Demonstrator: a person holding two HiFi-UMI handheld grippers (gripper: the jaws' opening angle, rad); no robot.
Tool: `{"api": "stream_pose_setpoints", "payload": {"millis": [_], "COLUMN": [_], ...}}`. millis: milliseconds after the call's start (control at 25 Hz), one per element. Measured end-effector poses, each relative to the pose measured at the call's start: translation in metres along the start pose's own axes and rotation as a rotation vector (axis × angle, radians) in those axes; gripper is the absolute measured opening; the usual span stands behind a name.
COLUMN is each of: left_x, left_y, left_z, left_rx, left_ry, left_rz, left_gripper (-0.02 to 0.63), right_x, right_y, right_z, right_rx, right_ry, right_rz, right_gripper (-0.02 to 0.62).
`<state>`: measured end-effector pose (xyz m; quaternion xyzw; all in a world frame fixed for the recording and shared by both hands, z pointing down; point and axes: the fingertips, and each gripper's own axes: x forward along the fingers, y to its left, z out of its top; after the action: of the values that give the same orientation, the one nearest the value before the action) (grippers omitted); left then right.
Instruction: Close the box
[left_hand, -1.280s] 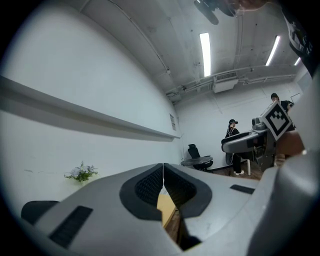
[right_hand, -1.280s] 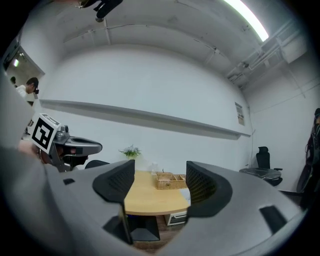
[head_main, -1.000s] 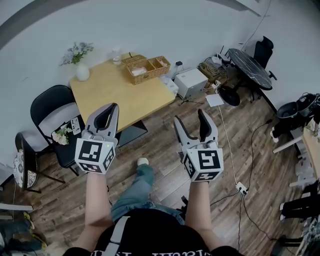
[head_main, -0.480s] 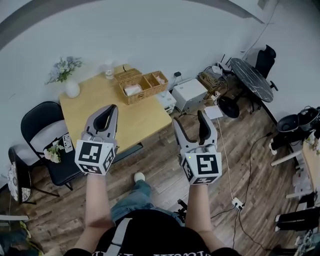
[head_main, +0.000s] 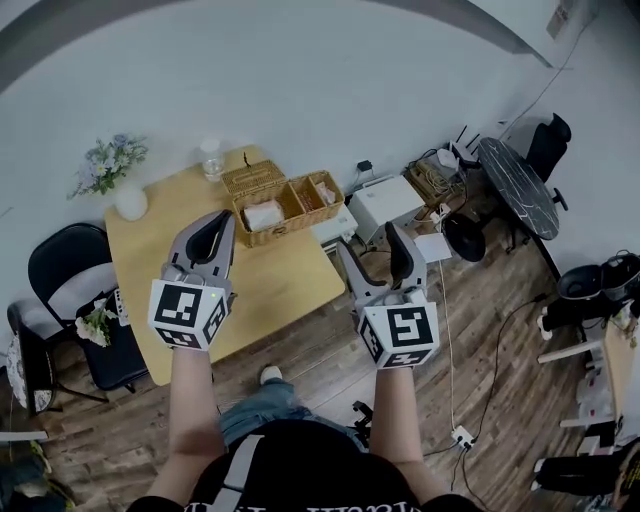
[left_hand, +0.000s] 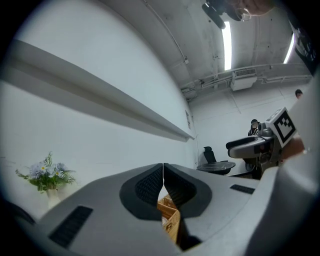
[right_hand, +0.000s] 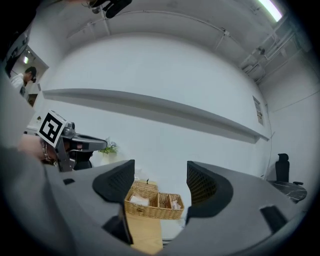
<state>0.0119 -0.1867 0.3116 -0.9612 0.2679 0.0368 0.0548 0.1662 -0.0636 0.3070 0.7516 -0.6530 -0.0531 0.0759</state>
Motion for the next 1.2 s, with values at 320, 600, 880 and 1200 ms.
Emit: {"api": "stream_pose_setpoints", "payload": {"millis": [320, 600, 880, 1200], "left_x": [0.036, 0.052, 0.070, 0.098], "left_y": [0.028, 0.046, 0.086, 0.114], "left_z": [-0.020, -0.047, -0.058, -0.074], "left_rx": [-0.004, -0.024, -0.046, -0.052], "left_ry": [0.047, 0.103, 0.123, 0.153], "left_rz": [0.035, 0.106, 0.252, 0.401], "left_gripper": [0.014, 0.014, 0.014, 0.014], "right_x": [0.065, 0.113, 0.188, 0.281], "right_y": [-0.011, -0.019, -0.030, -0.039], "right_z": [-0.018, -0.043, -0.059, -0.100], "right_rx": [0.009, 0.044, 0.114, 0.110], "right_ry": [0.042, 0.090, 0.135, 0.289], "right_rz": [0.089, 0.164, 0.280, 0.493], "right_gripper": [0.319, 0.319, 0.319, 0.319]}}
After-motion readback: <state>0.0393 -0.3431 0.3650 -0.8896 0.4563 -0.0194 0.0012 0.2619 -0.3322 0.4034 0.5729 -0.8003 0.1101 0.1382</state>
